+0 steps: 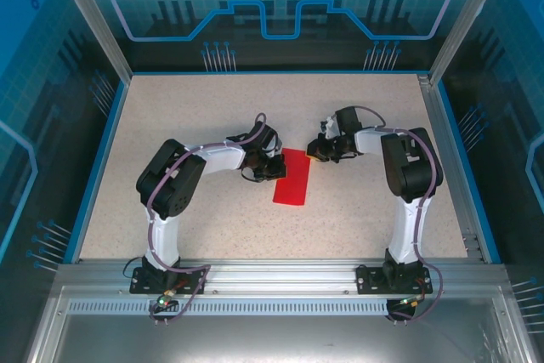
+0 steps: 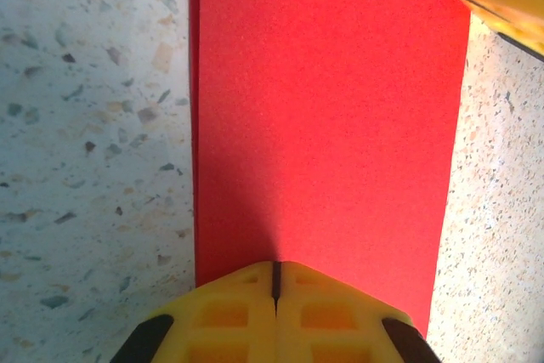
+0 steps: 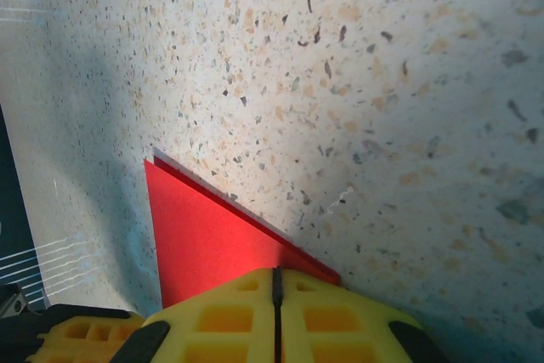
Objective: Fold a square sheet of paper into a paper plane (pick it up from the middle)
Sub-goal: Fold the square sheet of paper in half at the center of the table.
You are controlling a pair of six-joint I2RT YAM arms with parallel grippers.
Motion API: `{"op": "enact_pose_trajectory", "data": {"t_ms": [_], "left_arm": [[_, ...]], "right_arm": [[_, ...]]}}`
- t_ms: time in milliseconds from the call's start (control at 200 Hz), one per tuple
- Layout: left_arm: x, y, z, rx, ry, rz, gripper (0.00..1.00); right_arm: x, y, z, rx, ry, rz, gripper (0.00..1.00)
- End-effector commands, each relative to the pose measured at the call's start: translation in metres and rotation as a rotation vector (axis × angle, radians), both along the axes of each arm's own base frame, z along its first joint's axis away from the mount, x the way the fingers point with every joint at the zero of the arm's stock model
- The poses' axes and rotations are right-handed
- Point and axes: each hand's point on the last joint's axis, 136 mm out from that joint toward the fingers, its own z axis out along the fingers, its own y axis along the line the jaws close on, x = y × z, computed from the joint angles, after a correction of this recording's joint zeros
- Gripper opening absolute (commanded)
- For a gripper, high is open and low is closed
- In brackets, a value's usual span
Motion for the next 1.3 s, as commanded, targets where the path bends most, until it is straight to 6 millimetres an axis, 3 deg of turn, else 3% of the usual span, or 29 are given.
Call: {"op": "enact_pose_trajectory", "data": {"t_ms": [0,240,390,615,835,965,1085,1295], "left_arm": [[-0.033,0.033,-0.05,0.187,0.134,0.005,0.0],[-0.033,0.033,-0.05,0.187,0.138,0.007,0.0],[-0.033,0.033,-0.051,0.186,0.138,0.005,0.0],[-0.032,0.032,-0.05,0.185,0.139,0.006,0.0],[-0.033,0.032,-0.051,0.186,0.14,0.003,0.0],[-0.033,0.032,-0.051,0.186,0.14,0.002,0.0],[-0.033,0.032,-0.05,0.182,0.141,0.004,0.0],[-0.033,0.031,-0.049,0.18,0.139,0.004,0.0]], "right_arm": [[-0.007,-0.01,-0.02,-0.055,0.082,-0.029,0.08],[0.009,-0.006,0.031,-0.029,0.016,-0.006,0.09],[0.014,-0.003,0.04,-0.014,0.021,-0.009,0.09],[0.014,-0.004,0.019,-0.024,0.079,-0.031,0.08],[0.005,-0.014,-0.022,-0.062,0.157,-0.065,0.08],[0.002,-0.017,-0.026,-0.073,0.181,-0.08,0.08],[0.006,-0.016,-0.012,-0.077,0.139,-0.065,0.09],[0.019,-0.015,0.036,0.006,0.034,-0.063,0.1]]}}
